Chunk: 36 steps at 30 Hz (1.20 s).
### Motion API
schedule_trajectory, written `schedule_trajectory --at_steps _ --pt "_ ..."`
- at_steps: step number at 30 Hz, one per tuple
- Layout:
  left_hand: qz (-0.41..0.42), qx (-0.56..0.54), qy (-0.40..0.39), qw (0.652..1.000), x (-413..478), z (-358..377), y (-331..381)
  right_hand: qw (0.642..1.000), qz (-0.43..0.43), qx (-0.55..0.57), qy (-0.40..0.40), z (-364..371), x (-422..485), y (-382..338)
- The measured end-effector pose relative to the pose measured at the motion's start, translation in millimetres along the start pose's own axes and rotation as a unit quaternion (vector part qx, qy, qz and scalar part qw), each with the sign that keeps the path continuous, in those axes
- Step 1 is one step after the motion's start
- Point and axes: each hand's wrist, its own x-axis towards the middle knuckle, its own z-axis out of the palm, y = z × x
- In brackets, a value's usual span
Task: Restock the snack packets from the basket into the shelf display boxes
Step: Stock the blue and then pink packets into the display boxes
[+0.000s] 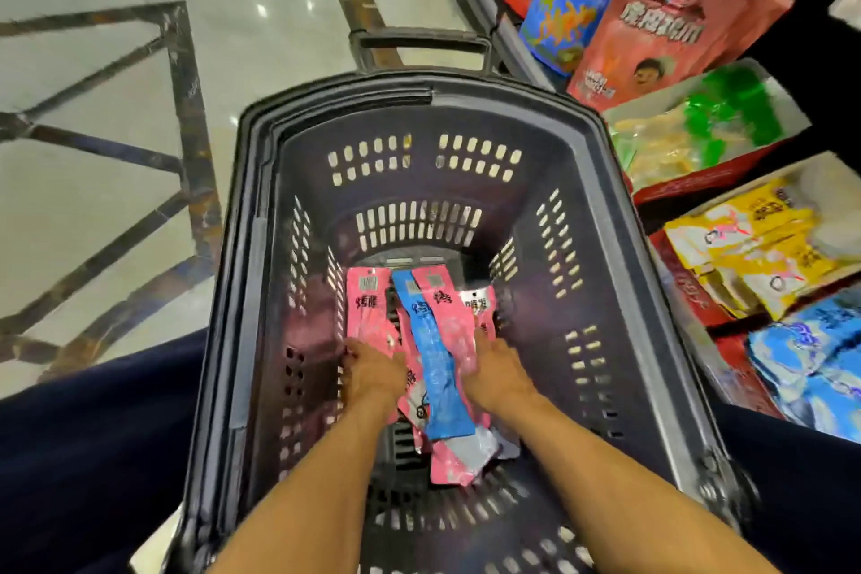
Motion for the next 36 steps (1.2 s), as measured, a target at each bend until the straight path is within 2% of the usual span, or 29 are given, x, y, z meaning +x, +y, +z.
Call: schedule_trajectory --at_steps 3,6,10,14,19,25,30,36 --pt "-0.075 -0.122 -0.014 0.990 34.0 18.3 -2.8 0.995 0.015 0.093 -0.016 20.8 27.9 -4.0" --pt "-0.103 -0.238 -0.020 0.966 50.6 38.3 -13.6 0.993 0.045 0.112 -0.019 37.7 45.4 -5.4" --pt "-0.116 -0.286 -0.022 0.951 57.8 53.7 -9.4 0.991 0.069 0.115 -0.017 54.4 54.9 0.1" --pt "-0.117 -0.232 -0.059 0.964 80.2 71.9 -18.1 0.984 0.086 0.157 -0.021 60.7 57.9 -0.2" --pt "-0.095 -0.207 -0.135 0.964 93.8 82.4 -30.5 0.958 0.079 0.274 -0.042 52.1 52.0 9.5" --pt "-0.057 -0.175 -0.117 0.976 30.0 58.5 -8.0 0.937 0.074 0.340 -0.033 49.4 30.1 18.3" --pt "-0.032 -0.134 -0.141 0.980 17.2 70.8 -2.1 0.942 0.073 0.328 -0.015 53.1 29.4 25.5" --pt "-0.040 -0.095 -0.081 0.991 12.7 76.7 -0.6 0.934 0.060 0.351 -0.018 55.1 31.7 23.5"
